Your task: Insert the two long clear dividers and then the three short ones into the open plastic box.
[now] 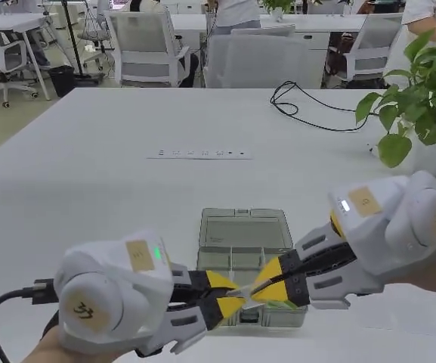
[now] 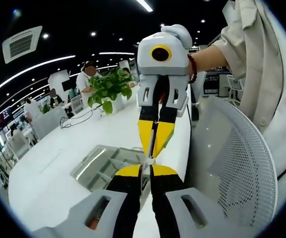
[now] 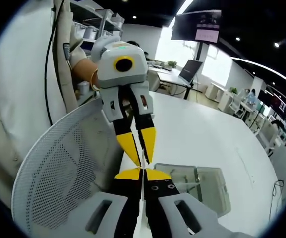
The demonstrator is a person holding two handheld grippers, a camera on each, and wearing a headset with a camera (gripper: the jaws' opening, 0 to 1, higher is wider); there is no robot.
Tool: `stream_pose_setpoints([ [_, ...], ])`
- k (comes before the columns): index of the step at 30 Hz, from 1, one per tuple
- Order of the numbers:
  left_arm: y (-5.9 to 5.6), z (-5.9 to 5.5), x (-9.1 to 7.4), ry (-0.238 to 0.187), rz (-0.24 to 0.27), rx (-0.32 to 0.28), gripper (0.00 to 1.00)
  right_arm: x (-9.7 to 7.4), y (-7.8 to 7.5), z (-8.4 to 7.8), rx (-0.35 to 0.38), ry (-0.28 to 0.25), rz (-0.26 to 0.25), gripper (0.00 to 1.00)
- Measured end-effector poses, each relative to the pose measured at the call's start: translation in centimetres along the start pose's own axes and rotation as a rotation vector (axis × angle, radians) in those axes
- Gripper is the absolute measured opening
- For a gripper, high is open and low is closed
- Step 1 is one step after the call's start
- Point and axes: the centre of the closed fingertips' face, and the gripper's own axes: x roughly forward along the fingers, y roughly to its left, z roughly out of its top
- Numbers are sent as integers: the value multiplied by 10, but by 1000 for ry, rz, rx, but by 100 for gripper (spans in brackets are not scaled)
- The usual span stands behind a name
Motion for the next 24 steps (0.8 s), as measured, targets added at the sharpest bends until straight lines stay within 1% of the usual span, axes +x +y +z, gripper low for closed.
stream_pose_setpoints([
  [1,1,1,0,-9,6,-26,5,0,-2,1,4,-4,-6,2],
  [3,2,2,-1,-18,15,-35,10,-1,-8,0,28,3,-31,2],
  [7,6,-1,-1,-11,38,-54,17,-1,-17,-2,59,11,-57,2],
  [9,8,-2,-1,-12,50,-74,20,-1,-23,-4,83,21,-85,2],
  [12,12,-6,-3,-13,75,-100,27,0,-33,-7,115,28,-116,2],
  [15,15,-8,-5,-16,92,-128,34,0,-40,-9,137,34,-136,2],
  [19,21,-12,-7,-16,116,-160,38,2,-47,-12,156,45,-151,2],
  [24,27,-14,-9,-32,145,-202,47,8,-54,-16,164,63,-166,2],
])
